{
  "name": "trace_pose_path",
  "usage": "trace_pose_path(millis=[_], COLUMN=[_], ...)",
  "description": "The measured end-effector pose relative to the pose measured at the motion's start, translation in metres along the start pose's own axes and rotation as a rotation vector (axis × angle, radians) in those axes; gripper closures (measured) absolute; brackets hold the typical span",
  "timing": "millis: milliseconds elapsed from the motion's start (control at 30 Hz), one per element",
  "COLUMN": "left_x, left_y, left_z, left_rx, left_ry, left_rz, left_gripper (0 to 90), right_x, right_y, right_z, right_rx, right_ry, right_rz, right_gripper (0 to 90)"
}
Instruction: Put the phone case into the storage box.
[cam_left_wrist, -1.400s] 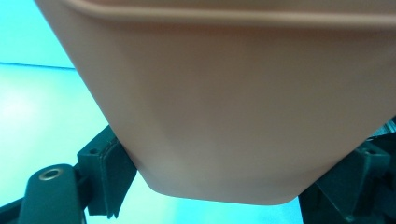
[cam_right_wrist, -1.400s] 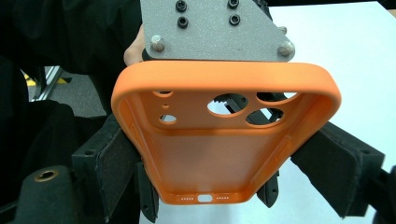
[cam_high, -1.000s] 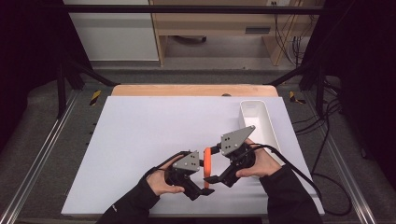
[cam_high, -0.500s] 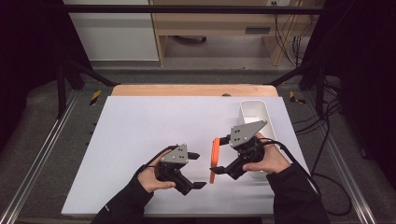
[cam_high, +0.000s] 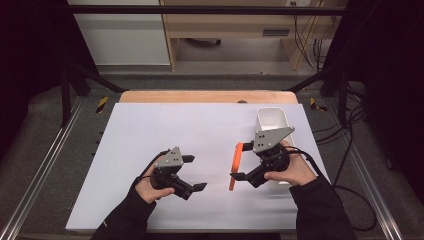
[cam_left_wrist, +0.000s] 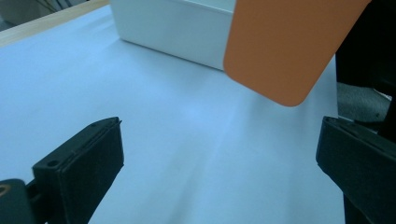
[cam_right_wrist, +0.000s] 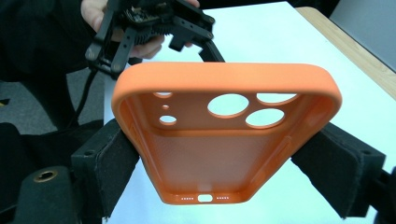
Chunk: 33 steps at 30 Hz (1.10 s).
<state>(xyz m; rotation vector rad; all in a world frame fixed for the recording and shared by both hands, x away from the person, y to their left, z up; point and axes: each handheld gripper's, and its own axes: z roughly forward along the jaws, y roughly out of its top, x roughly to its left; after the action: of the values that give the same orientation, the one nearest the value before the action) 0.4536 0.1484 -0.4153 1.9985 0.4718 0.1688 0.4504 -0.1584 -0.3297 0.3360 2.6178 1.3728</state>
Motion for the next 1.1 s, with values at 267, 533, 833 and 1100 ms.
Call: trace_pose_path(millis=[267,533,833,1100], left_x=[0.012,0.023,0.031,0.036], left_y=[-0.009,-0.020,-0.031,-0.044], left_z=[-0.018,-0.034,-0.050,-0.060], left_rx=[-0.033,-0.049,-0.079,-0.098], left_ry=[0.073,0.155,0.234,0.287], left_rz=[-0.047,-0.092,-0.123,-0.129], left_gripper=[0.3,0.3,0.6,0.6], right_x=[0.001,-0.001,-0.006,-0.010], right_y=[-0.003,-0.006,-0.004,-0.002], right_z=[-0.004,-0.011,-0.020,-0.031], right_rx=[-0.013,-0.030,-0.074,-0.105], right_ry=[-0.037,-0.079,-0.158,-0.234], right_rz=[0.016,0.053,0.098,0.150], right_gripper=[16.1,16.1,16.0,16.0])
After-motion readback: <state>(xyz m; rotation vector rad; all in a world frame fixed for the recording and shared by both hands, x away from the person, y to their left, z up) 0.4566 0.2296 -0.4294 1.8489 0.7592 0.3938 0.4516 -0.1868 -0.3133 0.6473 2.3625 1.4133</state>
